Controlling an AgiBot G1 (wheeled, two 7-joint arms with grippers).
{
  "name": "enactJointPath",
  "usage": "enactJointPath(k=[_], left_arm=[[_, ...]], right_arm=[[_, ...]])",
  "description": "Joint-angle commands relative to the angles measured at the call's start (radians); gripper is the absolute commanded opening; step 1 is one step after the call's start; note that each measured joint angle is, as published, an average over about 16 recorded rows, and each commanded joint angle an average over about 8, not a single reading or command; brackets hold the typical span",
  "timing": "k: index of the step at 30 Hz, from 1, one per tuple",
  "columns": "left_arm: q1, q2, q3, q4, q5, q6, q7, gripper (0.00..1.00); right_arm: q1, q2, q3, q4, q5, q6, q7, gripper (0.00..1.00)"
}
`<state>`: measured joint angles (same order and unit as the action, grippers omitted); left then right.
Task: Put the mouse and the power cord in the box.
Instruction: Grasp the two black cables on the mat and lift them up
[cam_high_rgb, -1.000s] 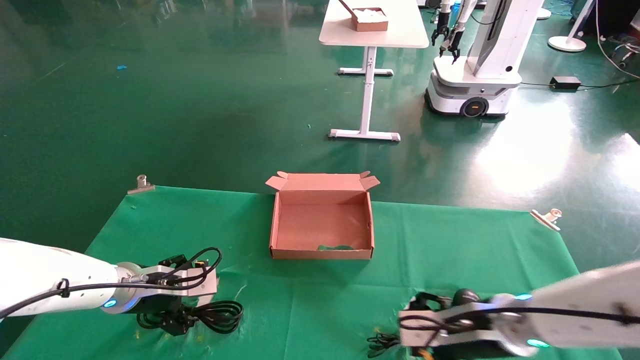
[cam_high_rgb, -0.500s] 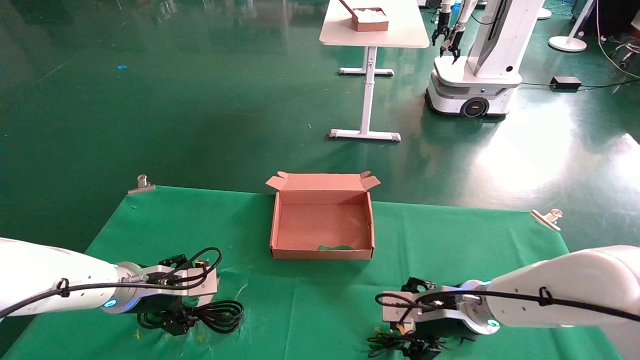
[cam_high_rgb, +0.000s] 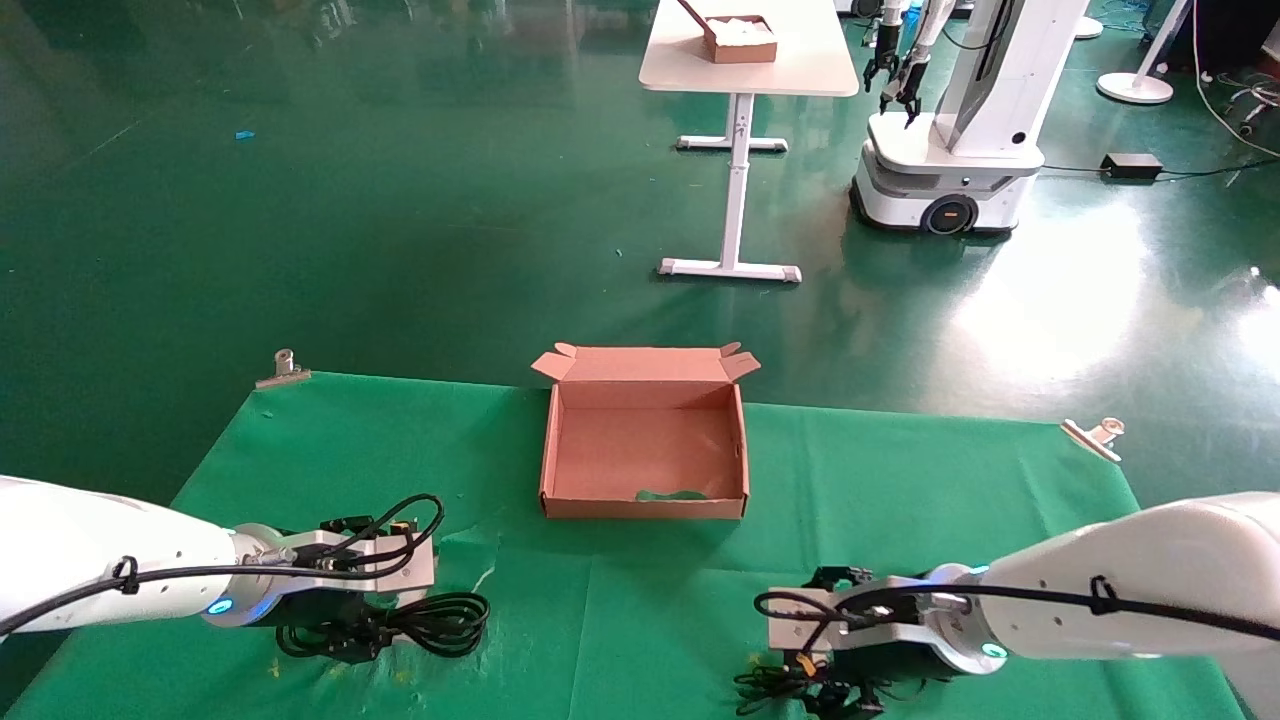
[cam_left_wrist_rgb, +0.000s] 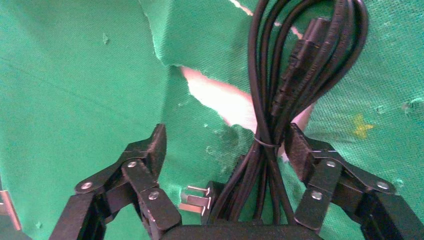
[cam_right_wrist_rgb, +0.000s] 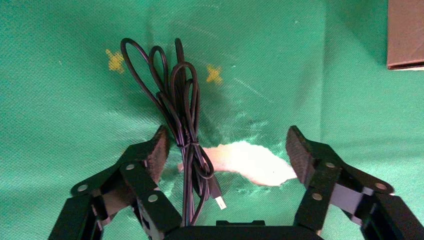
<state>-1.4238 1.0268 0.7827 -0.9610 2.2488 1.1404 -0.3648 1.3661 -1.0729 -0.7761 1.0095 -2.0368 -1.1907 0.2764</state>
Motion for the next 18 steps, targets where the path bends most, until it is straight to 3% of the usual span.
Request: enactJointPath(k=[1, 18], left_arm=[[0.000, 0.000, 0.000, 0.000, 0.000, 0.000, 0.000, 0.00], [0.000, 0.000, 0.000, -0.001, -0.002, 0.001, 0.000, 0.00]], right_arm=[[-0.001, 0.001, 0.000, 0.002, 0.002, -0.002, 0.000, 0.00], [-0.002, 0.005, 0.001, 0.008, 0.008, -0.008, -0.002, 0.00]])
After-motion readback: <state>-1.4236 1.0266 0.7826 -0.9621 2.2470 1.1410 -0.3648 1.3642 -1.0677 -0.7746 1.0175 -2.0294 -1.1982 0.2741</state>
